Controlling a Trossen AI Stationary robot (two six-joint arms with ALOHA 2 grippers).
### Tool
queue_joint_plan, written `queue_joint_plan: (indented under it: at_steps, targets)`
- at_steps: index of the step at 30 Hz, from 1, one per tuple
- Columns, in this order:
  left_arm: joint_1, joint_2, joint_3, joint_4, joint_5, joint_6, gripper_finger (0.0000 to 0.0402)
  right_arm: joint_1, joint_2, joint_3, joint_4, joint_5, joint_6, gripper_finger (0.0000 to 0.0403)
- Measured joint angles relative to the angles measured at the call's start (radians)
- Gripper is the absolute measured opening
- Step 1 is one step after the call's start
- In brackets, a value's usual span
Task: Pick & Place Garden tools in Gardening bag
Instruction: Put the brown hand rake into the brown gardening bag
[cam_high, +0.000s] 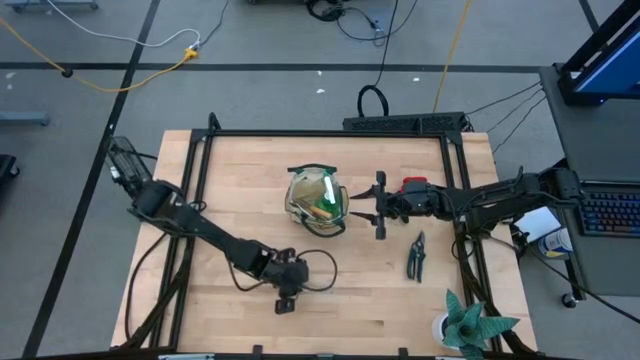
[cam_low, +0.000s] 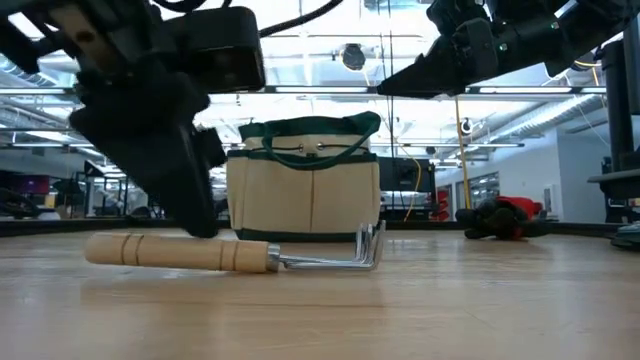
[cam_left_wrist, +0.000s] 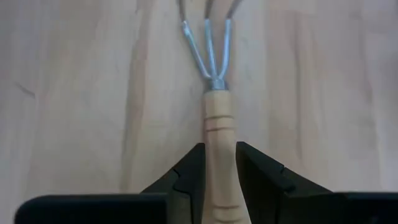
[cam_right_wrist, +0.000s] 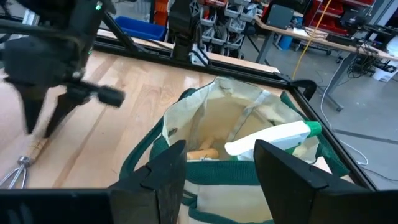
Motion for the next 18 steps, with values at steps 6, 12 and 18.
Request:
queue_joint_plan:
  at_steps: [6,12,18]
  targets:
    - [-0.001,0.032,0.002,0.02,0.017,-0.008,0.0092,0.0,0.0,0.0,-0.015,0.0,0.002,0.0183]
    - [-0.001,0.052,0.004,0.016,0.014,-0.007,0.0093,0.0,0.0,0.0,-0.024,0.0,0.002,0.0183]
    - [0.0,0.061,0.003,0.029,0.009,0.052,0.0092,0.0,0.0,0.0,-0.022,0.0,0.002,0.0183]
